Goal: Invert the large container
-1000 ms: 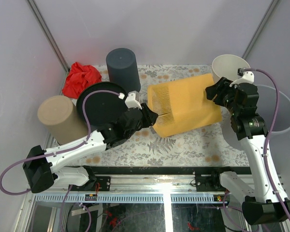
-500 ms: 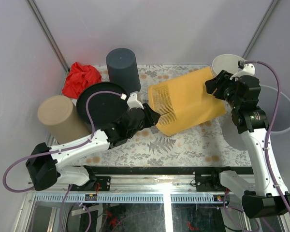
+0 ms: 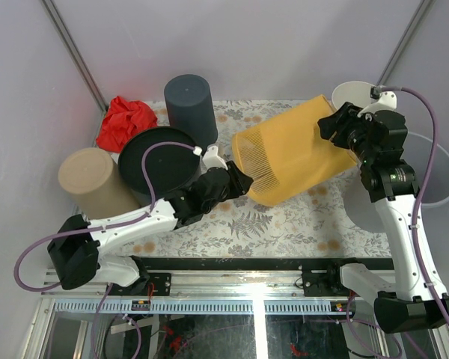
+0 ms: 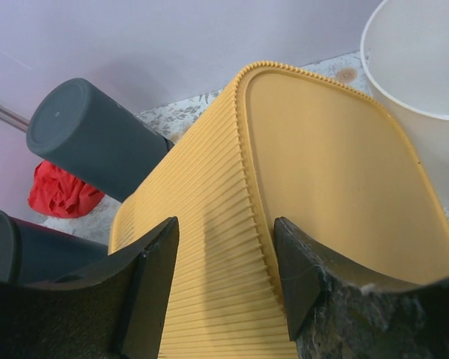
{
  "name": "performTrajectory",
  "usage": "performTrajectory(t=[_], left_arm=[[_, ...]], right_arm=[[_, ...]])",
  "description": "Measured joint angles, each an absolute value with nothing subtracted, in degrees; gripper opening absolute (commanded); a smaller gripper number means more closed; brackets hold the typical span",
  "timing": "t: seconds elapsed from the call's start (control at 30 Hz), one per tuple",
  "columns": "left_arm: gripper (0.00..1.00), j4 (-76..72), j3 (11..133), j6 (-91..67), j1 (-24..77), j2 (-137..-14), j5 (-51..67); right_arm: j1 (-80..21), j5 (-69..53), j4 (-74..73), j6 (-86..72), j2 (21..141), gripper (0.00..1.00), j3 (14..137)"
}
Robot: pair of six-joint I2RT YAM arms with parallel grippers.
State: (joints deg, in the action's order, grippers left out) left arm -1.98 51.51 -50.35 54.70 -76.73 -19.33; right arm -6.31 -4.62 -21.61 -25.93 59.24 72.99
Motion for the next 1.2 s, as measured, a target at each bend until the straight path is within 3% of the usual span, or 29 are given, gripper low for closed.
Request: performTrajectory(t=[1.2], left_arm=[[0.38, -6.87, 50.85, -48.75, 55.53, -85.32, -13.98]], right_arm=[[-8.19, -13.37, -22.00, -26.09, 61.76, 0.59, 77.80]])
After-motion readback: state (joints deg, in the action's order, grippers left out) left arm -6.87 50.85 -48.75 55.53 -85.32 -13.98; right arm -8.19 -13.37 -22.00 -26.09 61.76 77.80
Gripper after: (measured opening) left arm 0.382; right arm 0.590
